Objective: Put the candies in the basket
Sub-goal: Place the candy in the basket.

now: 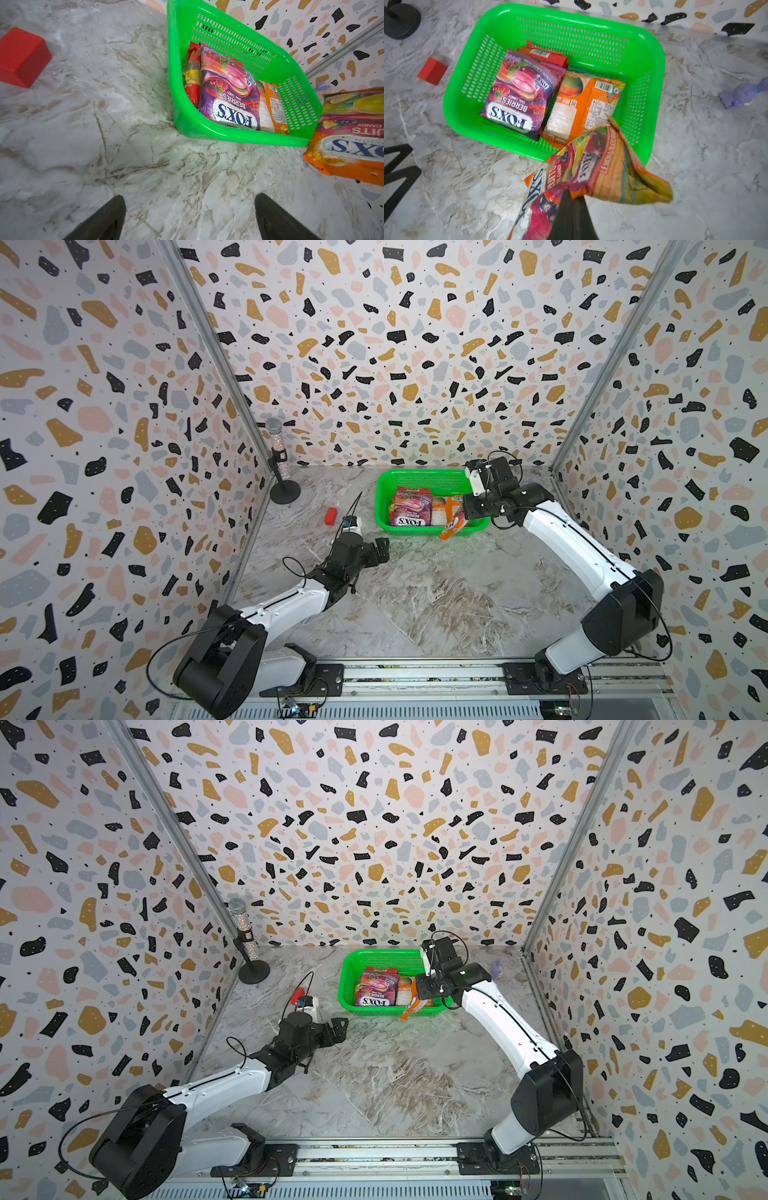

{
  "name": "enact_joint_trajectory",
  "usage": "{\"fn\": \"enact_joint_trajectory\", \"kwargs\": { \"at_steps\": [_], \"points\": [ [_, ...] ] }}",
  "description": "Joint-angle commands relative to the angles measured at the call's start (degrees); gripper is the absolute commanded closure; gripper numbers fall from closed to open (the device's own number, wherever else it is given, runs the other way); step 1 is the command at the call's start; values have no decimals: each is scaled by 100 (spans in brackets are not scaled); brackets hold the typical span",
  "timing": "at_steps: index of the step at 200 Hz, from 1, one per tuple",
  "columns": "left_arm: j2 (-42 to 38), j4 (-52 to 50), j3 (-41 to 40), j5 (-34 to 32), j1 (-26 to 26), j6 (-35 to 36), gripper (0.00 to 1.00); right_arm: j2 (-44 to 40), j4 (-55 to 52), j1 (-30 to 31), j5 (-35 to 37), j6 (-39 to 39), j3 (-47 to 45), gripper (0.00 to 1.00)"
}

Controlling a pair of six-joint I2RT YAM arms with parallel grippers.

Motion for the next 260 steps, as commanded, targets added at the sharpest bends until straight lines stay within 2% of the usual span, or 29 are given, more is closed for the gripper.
{"fn": "enact_joint_trajectory", "kwargs": {
  "at_steps": [1,35,81,119,150,166,185,216,260],
  "points": [
    [-10,71,202,23,-7,-40,0,484,-344,-127,-36,-131,967,100],
    [-201,40,134,-145,-5,-24,0,1409,-614,-135,-380,-107,2014,100],
    [-276,24,87,-292,-10,-17,0,2346,-931,-192,-1261,-172,3334,100],
    [-244,6,105,-290,-6,-24,0,2512,-972,-451,-1538,-184,2949,100],
    [-188,-37,140,-313,-6,-33,0,2783,-1045,-590,-1277,-136,2495,100],
    [-196,-64,140,-349,-8,-33,0,2909,-1137,-611,-1071,-131,2481,89],
    [-174,-76,149,-366,-1,-40,0,2947,-1223,-637,-817,-34,2521,71],
    [-74,-154,216,-396,-10,-42,0,3031,-1229,-655,-844,147,2538,63],
    [-26,-249,261,-467,1,-25,0,3347,-1270,-664,-708,151,2801,64]
  ]
}}
